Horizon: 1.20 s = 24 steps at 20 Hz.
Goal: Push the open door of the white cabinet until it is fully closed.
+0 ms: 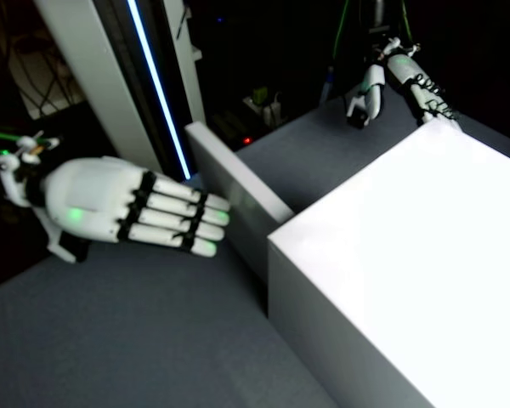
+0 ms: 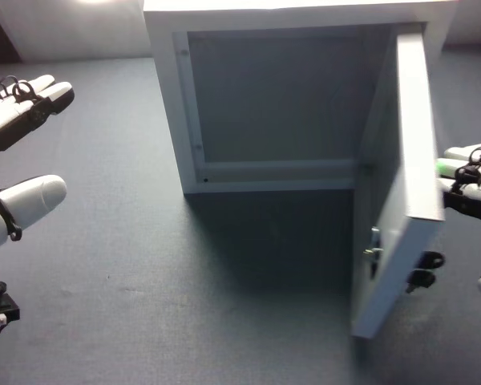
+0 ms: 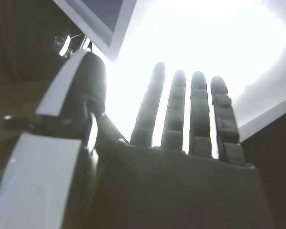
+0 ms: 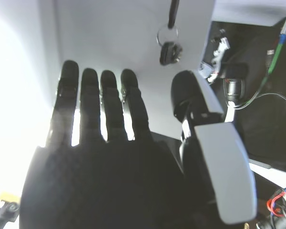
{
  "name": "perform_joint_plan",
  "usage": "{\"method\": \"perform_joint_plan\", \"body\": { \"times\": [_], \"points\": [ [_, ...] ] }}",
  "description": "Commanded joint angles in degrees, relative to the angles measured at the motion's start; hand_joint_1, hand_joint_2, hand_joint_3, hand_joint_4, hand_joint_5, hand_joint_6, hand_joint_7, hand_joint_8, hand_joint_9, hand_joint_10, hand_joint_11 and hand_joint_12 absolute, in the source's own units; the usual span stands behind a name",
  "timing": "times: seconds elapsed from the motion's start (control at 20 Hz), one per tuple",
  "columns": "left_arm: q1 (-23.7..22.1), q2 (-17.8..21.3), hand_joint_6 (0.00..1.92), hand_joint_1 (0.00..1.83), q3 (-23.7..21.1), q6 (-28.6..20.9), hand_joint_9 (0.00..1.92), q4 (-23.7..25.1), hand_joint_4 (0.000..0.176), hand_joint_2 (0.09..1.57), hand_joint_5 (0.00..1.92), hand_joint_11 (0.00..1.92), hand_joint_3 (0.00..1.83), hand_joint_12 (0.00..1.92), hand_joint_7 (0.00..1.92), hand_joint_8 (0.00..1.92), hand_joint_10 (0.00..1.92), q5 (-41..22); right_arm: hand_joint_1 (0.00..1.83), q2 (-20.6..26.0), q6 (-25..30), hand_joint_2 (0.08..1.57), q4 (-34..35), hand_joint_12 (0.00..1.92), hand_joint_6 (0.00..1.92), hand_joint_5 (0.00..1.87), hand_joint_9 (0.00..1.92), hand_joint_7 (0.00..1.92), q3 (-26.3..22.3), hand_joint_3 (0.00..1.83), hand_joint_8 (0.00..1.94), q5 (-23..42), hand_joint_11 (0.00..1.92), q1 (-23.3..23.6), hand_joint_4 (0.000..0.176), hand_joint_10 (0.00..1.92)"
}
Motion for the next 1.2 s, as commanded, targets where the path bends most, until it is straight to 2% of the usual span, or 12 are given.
{"method": "perform_joint_plan", "body": {
  "times": [0.0,0.1,0.4,0.45,0.5,0.75,0.8,0.85,0.95,1.05,1.1,1.15],
  "points": [
    [0.04,0.07,0.0,0.14,0.13,-0.29,0.0,-1.37,0.0,1.42,0.07,0.0,0.0,0.0,0.0,0.0,0.0,-7.71,0.4,-0.3,0.51,1.42,0.12,0.38,0.0,0.19,0.08,0.08,0.3,0.0,0.0,6.12,0.0,1.13,0.0,0.0],
    [0.76,0.13,0.0,0.23,-0.07,-0.3,0.0,-1.83,0.0,1.42,0.09,0.0,0.0,0.0,0.0,0.0,0.0,-8.37,0.4,-1.63,1.2,1.42,-1.5,0.24,0.0,0.18,0.06,0.05,1.03,0.0,0.0,4.84,0.0,3.12,0.0,0.0],
    [2.83,0.48,0.0,0.24,-0.69,-0.31,0.0,-3.64,0.0,1.42,0.08,0.0,0.0,0.0,0.0,0.0,0.0,-10.4,0.36,-6.24,3.24,1.41,-6.01,0.51,0.0,0.16,0.08,0.07,3.7,0.0,0.0,1.1,0.0,9.36,0.0,0.01],
    [3.13,0.52,0.0,0.27,-0.79,-0.31,0.0,-3.93,0.0,1.42,0.08,0.0,0.0,0.0,0.0,0.0,0.0,-10.67,0.21,-7.0,3.54,1.43,-6.64,0.51,0.01,0.11,0.06,0.05,4.12,0.01,0.0,0.65,0.0,10.26,0.0,0.0],
    [3.31,0.52,0.0,0.32,-0.85,-0.31,0.0,-4.06,0.0,1.43,0.08,0.0,0.0,0.0,0.0,0.0,0.0,-10.81,0.15,-7.51,3.71,1.44,-7.04,0.52,0.0,0.08,0.04,0.02,4.39,0.01,0.0,0.4,0.0,10.83,0.0,0.0],
    [3.96,0.51,0.0,0.31,-1.11,-0.3,0.0,-4.8,0.0,1.42,0.08,0.0,0.0,0.0,0.0,0.0,0.0,-11.67,0.22,-9.98,3.99,1.43,-8.24,0.06,0.01,0.06,0.0,0.0,5.73,0.0,0.0,-0.69,0.0,13.55,0.0,0.0],
    [4.17,0.52,0.0,0.29,-1.15,-0.3,0.0,-5.01,0.0,1.43,0.07,0.0,0.0,0.0,0.0,0.0,0.0,-11.95,0.26,-10.64,4.08,1.43,-8.52,0.04,0.01,0.06,0.01,0.01,6.14,0.0,0.0,-1.03,0.0,14.26,0.0,0.01],
    [4.43,0.52,0.0,0.27,-1.18,-0.3,0.0,-5.27,0.0,1.43,0.07,0.0,0.0,0.0,0.0,0.0,0.0,-12.27,0.26,-11.3,4.25,1.43,-8.8,0.13,0.01,0.06,0.02,0.02,6.57,0.0,0.0,-1.27,0.0,14.91,0.0,0.02],
    [4.69,0.5,0.0,0.22,-1.24,-0.3,0.0,-5.59,0.0,1.44,0.06,0.0,0.0,0.0,0.0,0.0,0.0,-12.6,0.29,-12.56,4.29,1.41,-8.95,0.16,0.01,0.06,0.02,0.01,7.35,0.0,0.0,-1.64,0.0,16.05,0.0,0.02],
    [4.73,0.45,0.0,0.21,-1.25,-0.3,0.0,-5.63,0.002,1.44,0.05,0.0,0.0,0.0,0.0,0.0,0.0,-12.61,0.41,-13.73,4.36,1.39,-8.95,0.26,0.02,0.1,0.03,0.03,8.19,0.0,0.0,-2.18,0.0,17.15,0.0,0.03],
    [4.76,0.43,0.0,0.22,-1.26,-0.3,0.0,-5.64,0.0,1.44,0.05,0.0,0.0,0.0,0.0,0.0,0.0,-12.61,0.45,-14.3,4.37,1.37,-8.95,0.43,0.03,0.13,0.05,0.04,8.59,0.0,0.0,-2.54,0.0,17.72,0.0,0.04],
    [4.84,0.41,0.0,0.22,-1.25,-0.3,0.0,-5.69,0.0,1.44,0.06,0.0,0.0,0.0,0.0,0.0,0.0,-12.58,0.47,-15.32,4.38,1.36,-8.96,0.47,0.03,0.13,0.06,0.04,9.34,0.0,0.0,-3.1,0.0,18.59,0.0,0.05]
  ]
}}
